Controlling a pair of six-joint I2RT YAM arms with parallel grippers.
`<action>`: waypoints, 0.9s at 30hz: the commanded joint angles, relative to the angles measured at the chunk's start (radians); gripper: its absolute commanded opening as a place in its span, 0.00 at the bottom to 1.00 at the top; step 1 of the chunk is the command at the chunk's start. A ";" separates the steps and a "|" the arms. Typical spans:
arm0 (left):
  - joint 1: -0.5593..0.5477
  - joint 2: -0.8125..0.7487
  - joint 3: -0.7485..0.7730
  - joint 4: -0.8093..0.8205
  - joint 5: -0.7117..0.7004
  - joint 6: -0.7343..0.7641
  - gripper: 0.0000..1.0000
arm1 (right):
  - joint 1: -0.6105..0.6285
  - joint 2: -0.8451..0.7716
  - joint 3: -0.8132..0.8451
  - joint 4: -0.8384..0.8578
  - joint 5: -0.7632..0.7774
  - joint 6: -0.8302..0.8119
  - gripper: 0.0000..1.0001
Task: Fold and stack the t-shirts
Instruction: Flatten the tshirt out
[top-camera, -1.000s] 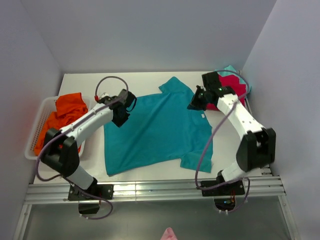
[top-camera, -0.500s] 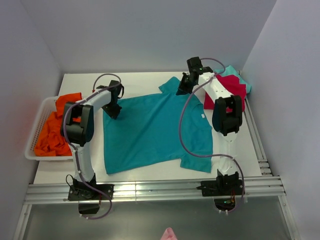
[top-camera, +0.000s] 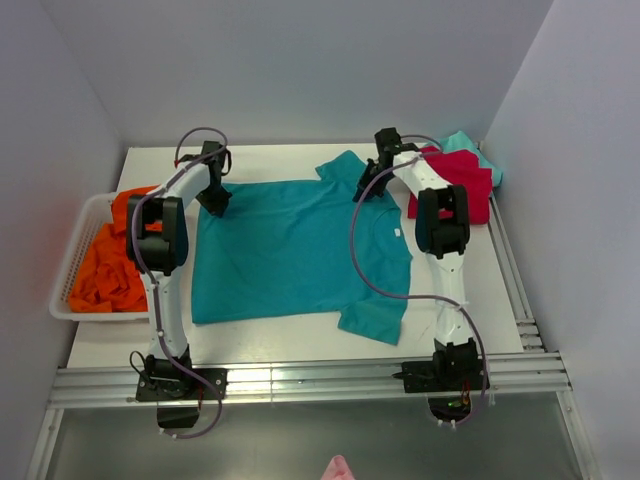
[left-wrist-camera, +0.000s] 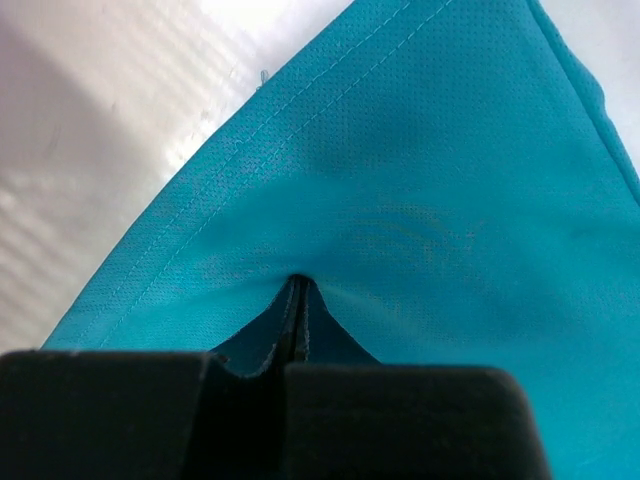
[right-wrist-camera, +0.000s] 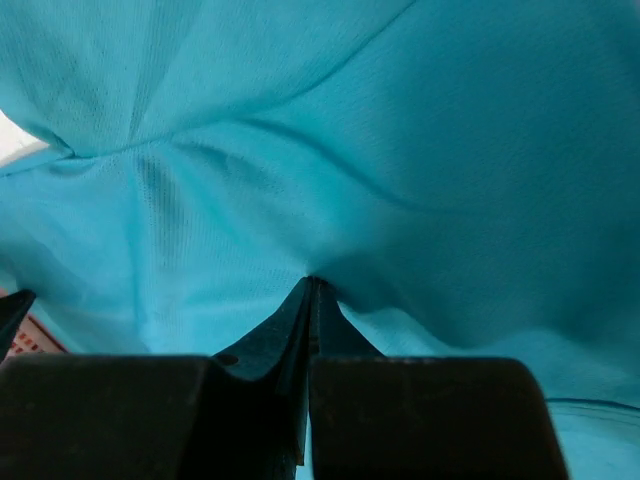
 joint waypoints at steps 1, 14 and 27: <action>0.018 0.071 0.027 0.008 0.011 0.058 0.00 | -0.050 0.028 0.060 0.016 0.026 0.012 0.00; 0.028 0.133 0.090 0.015 0.060 0.087 0.00 | -0.128 0.048 0.061 0.068 0.049 0.035 0.00; 0.028 0.045 0.050 0.049 0.161 0.043 0.51 | -0.139 0.097 0.158 0.061 0.070 0.026 0.00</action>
